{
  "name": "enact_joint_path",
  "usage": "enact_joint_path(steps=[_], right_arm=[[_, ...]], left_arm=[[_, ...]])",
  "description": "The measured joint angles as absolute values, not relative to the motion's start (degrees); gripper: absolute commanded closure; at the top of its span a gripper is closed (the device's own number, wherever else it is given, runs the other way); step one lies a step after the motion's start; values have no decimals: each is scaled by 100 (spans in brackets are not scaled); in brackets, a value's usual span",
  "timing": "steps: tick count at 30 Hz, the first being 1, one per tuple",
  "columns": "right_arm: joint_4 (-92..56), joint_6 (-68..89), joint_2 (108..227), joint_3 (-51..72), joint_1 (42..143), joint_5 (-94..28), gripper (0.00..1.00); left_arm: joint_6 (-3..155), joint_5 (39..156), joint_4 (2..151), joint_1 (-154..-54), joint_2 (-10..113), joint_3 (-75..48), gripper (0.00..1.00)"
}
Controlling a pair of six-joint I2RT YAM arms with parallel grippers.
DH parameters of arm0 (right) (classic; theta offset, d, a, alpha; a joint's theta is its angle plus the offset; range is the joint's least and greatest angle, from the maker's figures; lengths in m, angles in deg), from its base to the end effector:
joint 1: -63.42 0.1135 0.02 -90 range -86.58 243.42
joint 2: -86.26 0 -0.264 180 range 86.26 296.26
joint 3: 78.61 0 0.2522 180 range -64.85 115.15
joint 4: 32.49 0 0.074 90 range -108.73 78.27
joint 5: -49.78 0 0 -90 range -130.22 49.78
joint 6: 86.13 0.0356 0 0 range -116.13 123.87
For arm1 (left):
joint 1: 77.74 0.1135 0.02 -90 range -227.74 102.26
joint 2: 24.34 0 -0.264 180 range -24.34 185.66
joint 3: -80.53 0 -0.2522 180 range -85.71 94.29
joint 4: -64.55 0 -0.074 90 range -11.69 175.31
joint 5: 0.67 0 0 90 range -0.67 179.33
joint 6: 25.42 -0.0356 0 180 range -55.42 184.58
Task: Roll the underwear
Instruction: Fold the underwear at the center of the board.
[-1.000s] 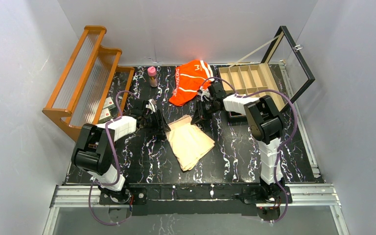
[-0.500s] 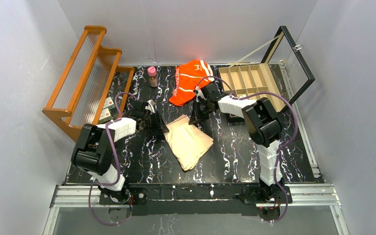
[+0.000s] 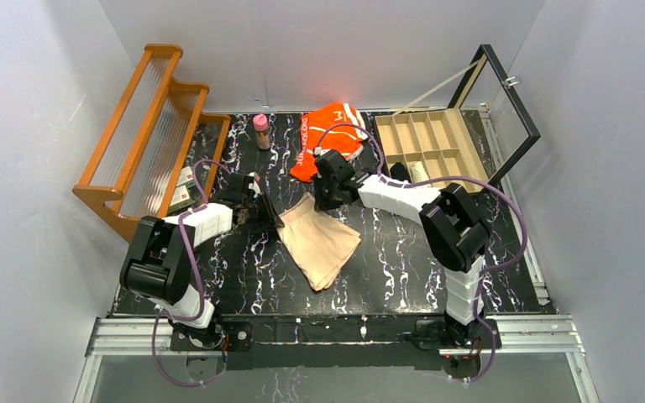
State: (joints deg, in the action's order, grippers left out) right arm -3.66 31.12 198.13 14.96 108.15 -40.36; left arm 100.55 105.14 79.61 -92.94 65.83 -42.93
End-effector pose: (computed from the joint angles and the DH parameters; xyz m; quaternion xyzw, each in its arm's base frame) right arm 0.3072 0.3042 0.1990 -0.1410 0.9201 0.2138 0.2964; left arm 0.2891 -0.0886 0.1565 -0.1194 0.9204 -0.2670 0.2596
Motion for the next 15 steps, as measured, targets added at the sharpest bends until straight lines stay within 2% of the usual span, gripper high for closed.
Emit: enact_joint_path(steps=[6,15], right_arm=[[-341,3107,19728,1496,11248,-4814,99],[-234,3092,19728,1498,11748,-5208,99]], left_arm=[[10109,10372,8025,-9296,6552,-4293,74],[10171,10296,8064,-9294,6552,-4293,83]])
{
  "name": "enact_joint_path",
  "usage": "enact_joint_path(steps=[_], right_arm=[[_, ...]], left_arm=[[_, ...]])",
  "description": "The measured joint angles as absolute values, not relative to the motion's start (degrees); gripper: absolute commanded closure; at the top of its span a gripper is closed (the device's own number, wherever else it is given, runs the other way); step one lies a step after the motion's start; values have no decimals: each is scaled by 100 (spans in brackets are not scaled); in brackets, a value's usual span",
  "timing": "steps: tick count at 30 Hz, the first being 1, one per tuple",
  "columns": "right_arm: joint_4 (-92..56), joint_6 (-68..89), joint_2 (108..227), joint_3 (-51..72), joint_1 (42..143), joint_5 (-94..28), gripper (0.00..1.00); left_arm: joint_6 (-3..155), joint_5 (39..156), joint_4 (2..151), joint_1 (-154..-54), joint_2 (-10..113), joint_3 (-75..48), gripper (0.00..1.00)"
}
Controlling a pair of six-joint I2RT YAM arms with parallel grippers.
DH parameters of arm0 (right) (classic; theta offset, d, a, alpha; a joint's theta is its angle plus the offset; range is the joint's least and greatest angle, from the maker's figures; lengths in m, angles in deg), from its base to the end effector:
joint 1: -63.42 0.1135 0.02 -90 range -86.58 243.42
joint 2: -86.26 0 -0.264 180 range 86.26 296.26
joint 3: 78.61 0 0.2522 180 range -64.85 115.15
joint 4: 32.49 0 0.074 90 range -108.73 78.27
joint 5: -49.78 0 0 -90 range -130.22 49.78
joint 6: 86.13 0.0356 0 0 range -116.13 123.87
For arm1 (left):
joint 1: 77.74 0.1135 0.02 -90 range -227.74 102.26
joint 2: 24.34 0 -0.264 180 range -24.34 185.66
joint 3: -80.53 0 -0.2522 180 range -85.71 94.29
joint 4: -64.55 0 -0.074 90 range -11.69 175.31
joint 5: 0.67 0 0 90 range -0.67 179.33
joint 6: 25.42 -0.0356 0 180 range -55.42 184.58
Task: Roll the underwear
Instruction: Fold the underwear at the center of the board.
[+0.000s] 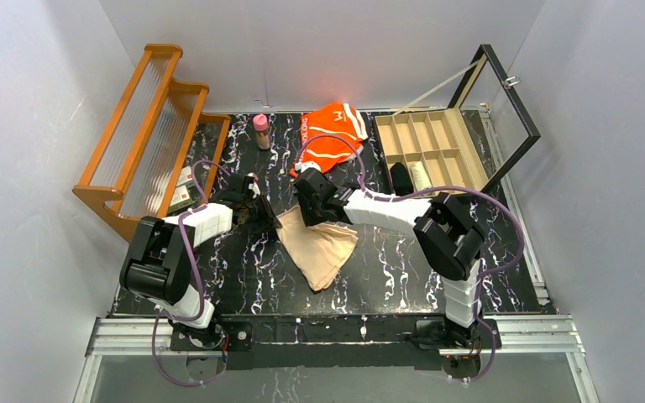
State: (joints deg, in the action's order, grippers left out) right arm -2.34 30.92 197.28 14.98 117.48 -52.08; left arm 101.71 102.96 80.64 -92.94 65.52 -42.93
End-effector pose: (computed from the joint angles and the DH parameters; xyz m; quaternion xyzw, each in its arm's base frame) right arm 0.2576 0.3428 0.2040 -0.1802 0.9104 0.1608 0.3360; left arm 0.2880 -0.0870 0.1565 -0.1367 0.9221 -0.2518 0.2600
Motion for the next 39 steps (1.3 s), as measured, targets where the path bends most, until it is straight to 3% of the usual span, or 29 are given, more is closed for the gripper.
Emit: enact_joint_path(steps=[24,28,31,39], right_arm=[[646,3326,20683,2738,12334,-5144,97],[638,3326,20698,2740,12334,-4921,95],[618,3367,20801,2766,12312,-4746,95],[472,3542,20913,2725,12118,-4274,93]], left_arm=[[10326,10132,8058,-9294,6312,-4483,84],[10361,10029,8152,-9294,6240,-4498,80],[10378,9894,8296,-9294,6113,-4498,67],[10573,9411,8838,-9294,5566,-4511,48]])
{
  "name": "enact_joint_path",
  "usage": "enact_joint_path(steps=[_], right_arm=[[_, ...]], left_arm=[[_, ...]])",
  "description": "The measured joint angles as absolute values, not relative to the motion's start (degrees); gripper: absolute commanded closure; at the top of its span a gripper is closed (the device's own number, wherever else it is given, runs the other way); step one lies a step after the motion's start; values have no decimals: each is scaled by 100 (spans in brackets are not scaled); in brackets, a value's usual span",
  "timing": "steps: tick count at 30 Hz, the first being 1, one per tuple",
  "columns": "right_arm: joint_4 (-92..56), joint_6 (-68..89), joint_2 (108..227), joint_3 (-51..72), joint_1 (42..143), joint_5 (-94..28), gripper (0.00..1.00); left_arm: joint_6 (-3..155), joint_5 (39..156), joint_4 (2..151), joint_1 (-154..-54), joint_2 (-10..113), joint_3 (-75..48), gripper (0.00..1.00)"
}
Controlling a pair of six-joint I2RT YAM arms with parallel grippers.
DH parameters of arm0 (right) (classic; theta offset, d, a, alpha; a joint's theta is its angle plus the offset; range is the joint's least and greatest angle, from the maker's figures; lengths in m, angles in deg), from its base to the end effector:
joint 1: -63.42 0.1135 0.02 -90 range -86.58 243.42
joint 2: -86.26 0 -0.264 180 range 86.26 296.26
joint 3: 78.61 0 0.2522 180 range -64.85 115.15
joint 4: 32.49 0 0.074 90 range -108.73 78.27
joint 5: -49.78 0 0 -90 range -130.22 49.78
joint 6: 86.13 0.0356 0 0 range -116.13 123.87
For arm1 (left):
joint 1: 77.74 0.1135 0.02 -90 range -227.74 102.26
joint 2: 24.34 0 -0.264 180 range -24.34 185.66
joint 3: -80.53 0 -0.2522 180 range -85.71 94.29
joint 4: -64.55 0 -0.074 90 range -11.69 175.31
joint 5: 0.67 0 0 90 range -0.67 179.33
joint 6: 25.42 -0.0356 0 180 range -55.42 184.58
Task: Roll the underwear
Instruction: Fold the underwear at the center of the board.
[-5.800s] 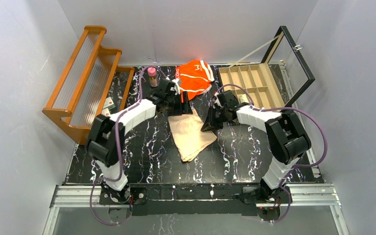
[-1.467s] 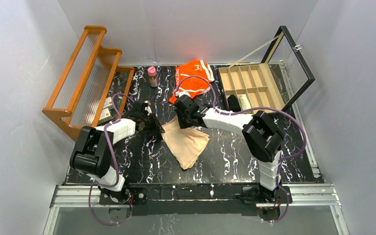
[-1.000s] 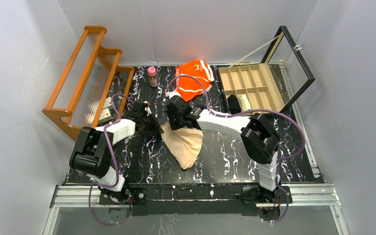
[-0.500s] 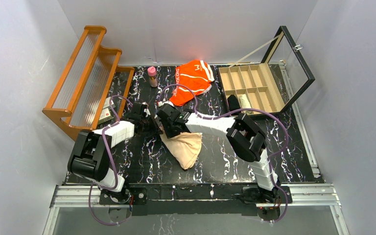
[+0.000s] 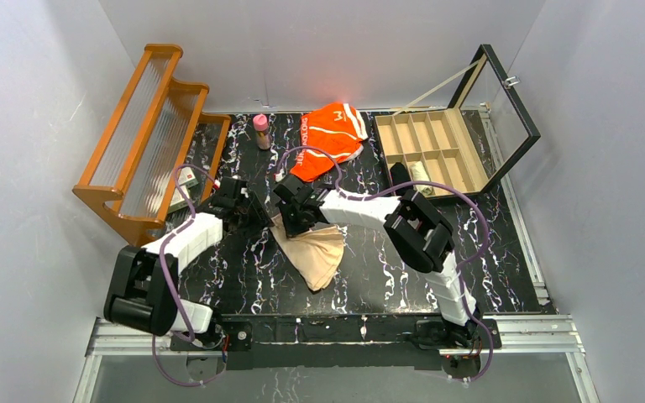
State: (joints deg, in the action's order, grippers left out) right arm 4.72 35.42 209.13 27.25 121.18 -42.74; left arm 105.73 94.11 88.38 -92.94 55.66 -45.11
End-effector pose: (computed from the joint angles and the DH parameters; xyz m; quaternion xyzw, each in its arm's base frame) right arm 0.2513 0.3954 0.1726 -0.2091 0.9282 0.2010 0.2332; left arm 0.2623 -0.0744 0.1811 -0.1964 0.9166 -0.1979 0.2866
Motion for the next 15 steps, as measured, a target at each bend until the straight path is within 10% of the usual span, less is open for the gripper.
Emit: enact_joint_path(steps=[15], right_arm=[[48,3673,20845,2460,12037,-4016,90]], left_arm=[[11425,9542,8580,-9290,4891,-4837,30]])
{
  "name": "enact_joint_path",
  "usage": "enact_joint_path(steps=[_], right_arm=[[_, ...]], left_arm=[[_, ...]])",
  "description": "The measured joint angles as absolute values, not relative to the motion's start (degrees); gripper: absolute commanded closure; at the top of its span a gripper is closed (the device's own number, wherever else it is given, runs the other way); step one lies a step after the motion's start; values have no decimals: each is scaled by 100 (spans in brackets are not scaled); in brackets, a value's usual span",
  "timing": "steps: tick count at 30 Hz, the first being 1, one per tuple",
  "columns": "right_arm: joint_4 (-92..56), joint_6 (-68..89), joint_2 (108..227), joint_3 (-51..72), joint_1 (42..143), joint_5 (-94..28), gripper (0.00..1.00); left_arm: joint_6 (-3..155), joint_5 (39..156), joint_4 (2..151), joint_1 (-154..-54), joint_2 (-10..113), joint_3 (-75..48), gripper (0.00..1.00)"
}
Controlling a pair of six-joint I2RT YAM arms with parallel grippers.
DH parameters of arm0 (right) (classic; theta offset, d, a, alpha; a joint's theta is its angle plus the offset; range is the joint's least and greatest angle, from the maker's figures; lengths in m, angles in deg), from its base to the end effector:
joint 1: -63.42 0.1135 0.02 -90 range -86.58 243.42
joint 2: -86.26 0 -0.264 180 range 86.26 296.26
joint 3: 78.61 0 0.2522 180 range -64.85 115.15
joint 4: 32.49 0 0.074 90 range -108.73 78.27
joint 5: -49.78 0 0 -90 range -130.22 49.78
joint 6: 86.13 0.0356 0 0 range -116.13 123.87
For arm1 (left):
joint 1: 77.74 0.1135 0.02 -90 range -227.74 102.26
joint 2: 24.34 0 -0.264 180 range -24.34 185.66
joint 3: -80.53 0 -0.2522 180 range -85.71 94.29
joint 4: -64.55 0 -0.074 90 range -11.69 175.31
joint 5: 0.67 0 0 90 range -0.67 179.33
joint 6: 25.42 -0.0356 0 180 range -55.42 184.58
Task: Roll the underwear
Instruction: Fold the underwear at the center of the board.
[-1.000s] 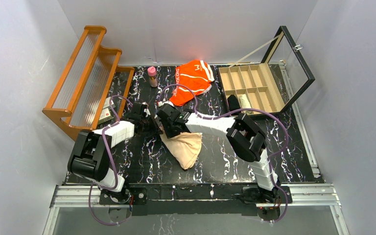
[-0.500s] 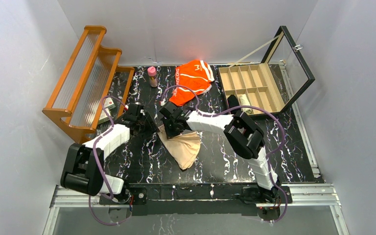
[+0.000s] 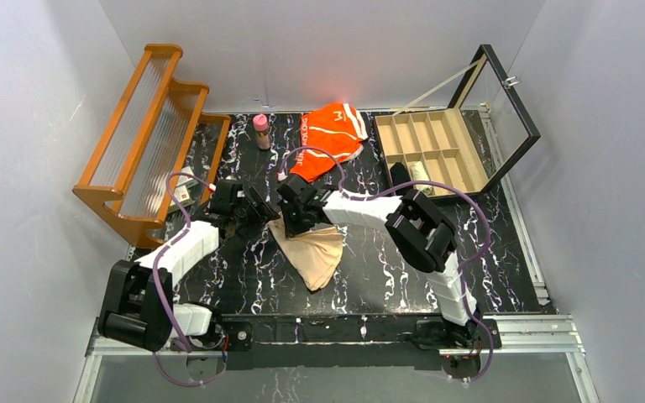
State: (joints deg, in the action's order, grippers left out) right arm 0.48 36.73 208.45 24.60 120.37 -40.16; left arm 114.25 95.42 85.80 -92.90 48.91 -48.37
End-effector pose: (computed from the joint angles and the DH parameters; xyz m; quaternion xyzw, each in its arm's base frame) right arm 0.2545 0.3912 0.1686 -0.1974 0.9245 0.2305 0.2305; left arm 0.2471 -0.0709 0.1960 -0.2520 0.8821 -0.2529 0.3073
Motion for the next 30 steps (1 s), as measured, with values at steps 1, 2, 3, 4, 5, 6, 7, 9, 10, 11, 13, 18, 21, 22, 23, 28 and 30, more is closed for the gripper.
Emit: enact_joint_path(steps=[1,2,3,4,5,6,7,9,10,11,13,18,21,22,23,28,30], right_arm=[[32,3673,20836,2449,12032,-4003,90],[32,3673,20834,2447,12030,-3997,90],[26,3675,20834,2443,12030,-3995,90],[13,3675,20832,2432,12030,-3995,90],[0,3678,20823,2423,12028,-3995,90],[-7,3678,20823,2419,12028,-3997,90],[-11,3678,20823,2416,12028,-3997,90],[-31,3684,20819,2406,12026,-3997,90],[-55,3689,20812,2384,12026,-3997,89],[-77,3695,20801,2364,12026,-3997,89],[-94,3708,20795,2349,12026,-3995,90],[-99,3719,20792,2347,12017,-3984,89],[-195,3752,20753,2261,12015,-3981,89],[-234,3763,20718,2204,12015,-3981,88],[-278,3778,20648,2108,12015,-3981,87],[-352,3732,20489,2047,12015,-3774,61],[-355,3667,20377,2045,12015,-3693,48]], left_arm=[[11504,9574,8523,-9290,4904,-4841,30],[11567,9594,8469,-9290,4924,-4850,30],[11624,9618,8414,-9290,4955,-4856,29],[11690,9640,8359,-9290,4989,-4867,29],[11762,9664,8305,-9290,5024,-4880,29],[11819,9682,8259,-9290,5057,-4894,28],[11867,9690,8215,-9290,5070,-4909,28],[11959,9725,8128,-9290,5088,-4950,27],[11994,9743,8099,-9290,5092,-4959,27],[12020,9756,8071,-9290,5094,-4966,27],[12059,9789,7999,-9290,5108,-4970,27],[12127,9863,7835,-9290,5223,-5042,28],[12144,9859,7819,-9290,5409,-5123,35],[12149,9856,7791,-9290,5479,-5143,42],[12162,9861,7714,-9290,5558,-5145,48],[12037,9819,7264,-9279,6052,-5084,80],[11969,9793,7245,-9281,6087,-5071,81]])
